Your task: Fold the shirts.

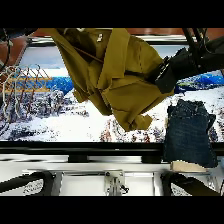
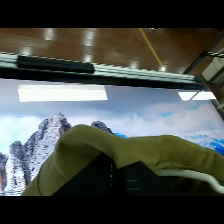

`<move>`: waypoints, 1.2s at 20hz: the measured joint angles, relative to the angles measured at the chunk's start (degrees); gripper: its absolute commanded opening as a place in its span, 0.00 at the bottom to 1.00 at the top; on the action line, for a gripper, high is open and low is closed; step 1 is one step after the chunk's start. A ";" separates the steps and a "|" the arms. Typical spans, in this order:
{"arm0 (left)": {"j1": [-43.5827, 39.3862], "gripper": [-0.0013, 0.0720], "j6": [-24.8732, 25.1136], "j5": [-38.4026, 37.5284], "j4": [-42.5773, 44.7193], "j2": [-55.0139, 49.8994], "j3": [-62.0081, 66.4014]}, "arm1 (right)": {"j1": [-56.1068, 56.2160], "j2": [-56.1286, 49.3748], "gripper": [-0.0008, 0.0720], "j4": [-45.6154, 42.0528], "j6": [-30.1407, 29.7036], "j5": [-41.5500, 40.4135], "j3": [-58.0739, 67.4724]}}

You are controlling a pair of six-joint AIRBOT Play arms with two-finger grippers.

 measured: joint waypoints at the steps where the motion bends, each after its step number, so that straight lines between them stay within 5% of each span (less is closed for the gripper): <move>1: -1.75 0.09 2.36 0.42 -3.13 0.13 0.09 | 0.63 -0.37 0.09 -0.76 0.92 -0.09 0.00; 6: -14.10 0.08 12.00 -2.67 -8.72 0.57 0.35 | 2.40 -1.88 0.09 -5.51 9.20 -7.34 0.04; 13: -22.93 0.09 8.50 -19.23 17.66 1.57 0.37 | 2.86 -2.03 0.09 -8.26 16.09 -11.02 4.22; 14: -23.19 0.17 7.98 -20.28 20.79 1.77 0.39 | 2.86 -1.99 0.09 -8.24 16.50 -10.95 5.01; 16: -23.56 0.76 7.30 -21.51 24.87 2.05 0.52 | 2.86 -1.53 0.09 -7.61 17.31 -11.37 5.92; 24: -22.75 0.77 2.80 -10.08 29.97 5.11 7.23 | 2.86 3.06 0.09 -15.39 21.92 -10.84 6.88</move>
